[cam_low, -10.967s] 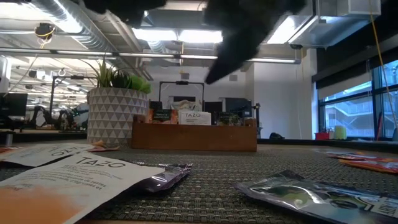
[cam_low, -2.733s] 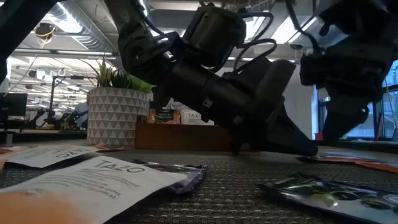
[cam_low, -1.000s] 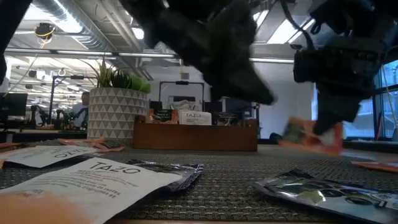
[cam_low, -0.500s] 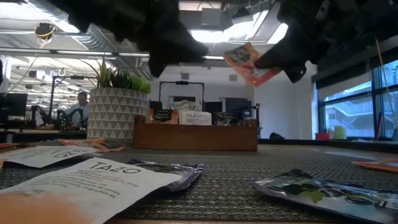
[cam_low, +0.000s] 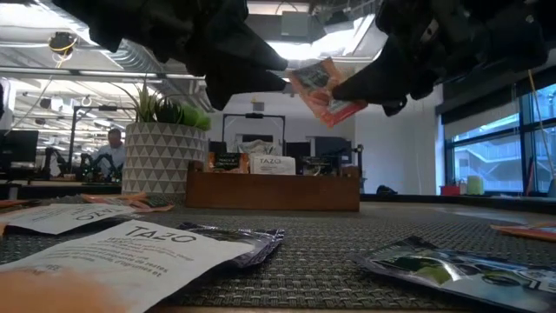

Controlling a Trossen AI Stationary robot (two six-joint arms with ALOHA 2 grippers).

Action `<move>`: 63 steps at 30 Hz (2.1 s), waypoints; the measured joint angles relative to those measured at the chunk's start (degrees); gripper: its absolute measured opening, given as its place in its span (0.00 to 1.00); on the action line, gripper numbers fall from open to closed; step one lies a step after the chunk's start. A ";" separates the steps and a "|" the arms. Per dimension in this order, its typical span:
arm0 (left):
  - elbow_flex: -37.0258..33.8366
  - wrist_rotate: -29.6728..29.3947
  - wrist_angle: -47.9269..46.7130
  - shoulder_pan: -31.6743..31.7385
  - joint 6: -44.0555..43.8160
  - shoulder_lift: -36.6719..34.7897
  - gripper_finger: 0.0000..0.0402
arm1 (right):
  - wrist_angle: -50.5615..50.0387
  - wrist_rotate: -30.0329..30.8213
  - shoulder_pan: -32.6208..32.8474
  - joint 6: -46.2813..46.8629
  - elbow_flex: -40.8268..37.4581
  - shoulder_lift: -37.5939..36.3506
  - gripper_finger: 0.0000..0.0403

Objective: Pick & Place Tea
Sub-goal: Put the orange tea bag into the left slot of the wooden organizer

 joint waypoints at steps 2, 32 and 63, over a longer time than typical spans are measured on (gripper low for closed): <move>0.00 0.20 -0.02 0.00 -0.25 0.00 0.36 | 0.07 0.02 -0.03 -0.01 -0.01 0.70 0.02; 0.11 6.40 -1.31 2.91 -8.59 -0.02 0.01 | 3.48 -1.95 -0.22 -5.95 9.37 13.60 0.03; 19.88 9.98 -47.37 14.15 3.23 -2.06 0.01 | -28.05 -1.07 -0.69 3.68 9.37 0.33 0.41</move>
